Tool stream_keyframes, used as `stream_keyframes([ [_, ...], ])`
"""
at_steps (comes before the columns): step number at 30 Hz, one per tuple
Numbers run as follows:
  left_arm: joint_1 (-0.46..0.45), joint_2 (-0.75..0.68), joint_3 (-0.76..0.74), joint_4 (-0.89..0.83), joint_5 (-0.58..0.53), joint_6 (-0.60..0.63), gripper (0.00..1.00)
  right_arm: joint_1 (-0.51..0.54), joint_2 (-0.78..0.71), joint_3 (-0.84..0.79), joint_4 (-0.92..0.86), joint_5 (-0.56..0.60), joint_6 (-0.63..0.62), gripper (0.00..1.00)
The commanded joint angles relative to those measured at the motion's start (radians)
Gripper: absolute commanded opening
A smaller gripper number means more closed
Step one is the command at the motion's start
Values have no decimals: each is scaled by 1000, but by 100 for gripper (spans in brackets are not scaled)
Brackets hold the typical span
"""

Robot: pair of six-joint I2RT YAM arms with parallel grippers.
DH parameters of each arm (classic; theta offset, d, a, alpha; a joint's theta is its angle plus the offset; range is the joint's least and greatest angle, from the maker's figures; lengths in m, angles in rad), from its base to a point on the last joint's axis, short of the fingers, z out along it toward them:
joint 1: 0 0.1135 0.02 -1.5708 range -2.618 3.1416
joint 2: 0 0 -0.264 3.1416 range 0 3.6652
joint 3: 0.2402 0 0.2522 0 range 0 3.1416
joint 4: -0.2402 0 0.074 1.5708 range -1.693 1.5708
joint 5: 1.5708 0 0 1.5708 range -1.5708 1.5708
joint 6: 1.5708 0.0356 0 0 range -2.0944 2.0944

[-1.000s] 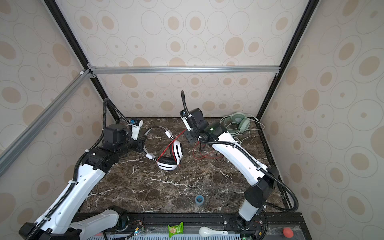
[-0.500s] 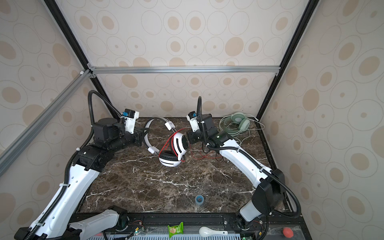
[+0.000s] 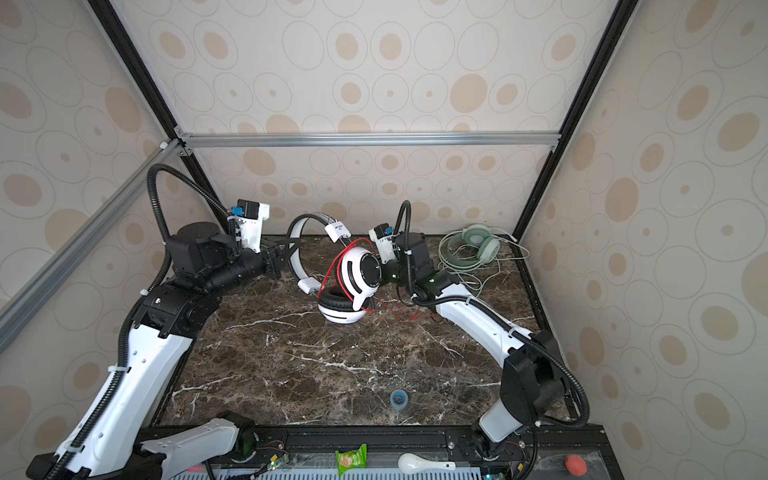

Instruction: Wrap the headphones

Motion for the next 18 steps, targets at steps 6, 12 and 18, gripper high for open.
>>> stream_keyframes([
  [6, 3, 3, 92, 161, -1, -180, 0, -7, 45, -144, 155, -82, 130, 17],
  [12, 3, 12, 96, 232, -23, -260, 0, -7, 89, -218, 231, -105, 197, 18],
  [18, 4, 27, 121, 226, -37, -260, 0, -6, 168, -233, 279, -155, 227, 15],
])
